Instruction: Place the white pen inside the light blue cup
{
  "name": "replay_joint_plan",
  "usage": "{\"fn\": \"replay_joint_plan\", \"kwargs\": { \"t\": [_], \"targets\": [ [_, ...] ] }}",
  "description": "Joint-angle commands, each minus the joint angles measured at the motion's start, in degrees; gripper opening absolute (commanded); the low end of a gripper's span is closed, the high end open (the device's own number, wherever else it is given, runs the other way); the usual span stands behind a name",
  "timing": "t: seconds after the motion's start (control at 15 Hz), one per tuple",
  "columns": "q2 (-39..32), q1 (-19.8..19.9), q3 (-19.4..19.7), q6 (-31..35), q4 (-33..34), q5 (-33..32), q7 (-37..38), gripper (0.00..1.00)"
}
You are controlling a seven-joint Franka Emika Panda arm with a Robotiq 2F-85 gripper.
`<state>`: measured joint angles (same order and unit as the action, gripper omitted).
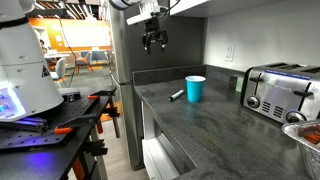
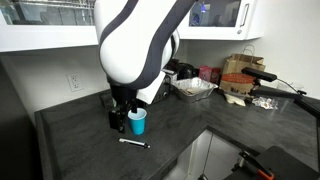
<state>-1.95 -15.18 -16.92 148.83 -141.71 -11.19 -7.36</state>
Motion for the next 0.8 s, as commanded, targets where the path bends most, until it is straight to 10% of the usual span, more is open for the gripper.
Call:
{"fn": "replay_joint_plan", "kwargs": {
  "t": [0.0,0.73],
  "targets": [
    [-11.10,-0.41,0.84,0.48,7.29,-4.81,-4.75,1.00],
    [-36.31,-5.22,6.43,-1.01,29.52,-12.17,-3.05,1.00]
  ]
}}
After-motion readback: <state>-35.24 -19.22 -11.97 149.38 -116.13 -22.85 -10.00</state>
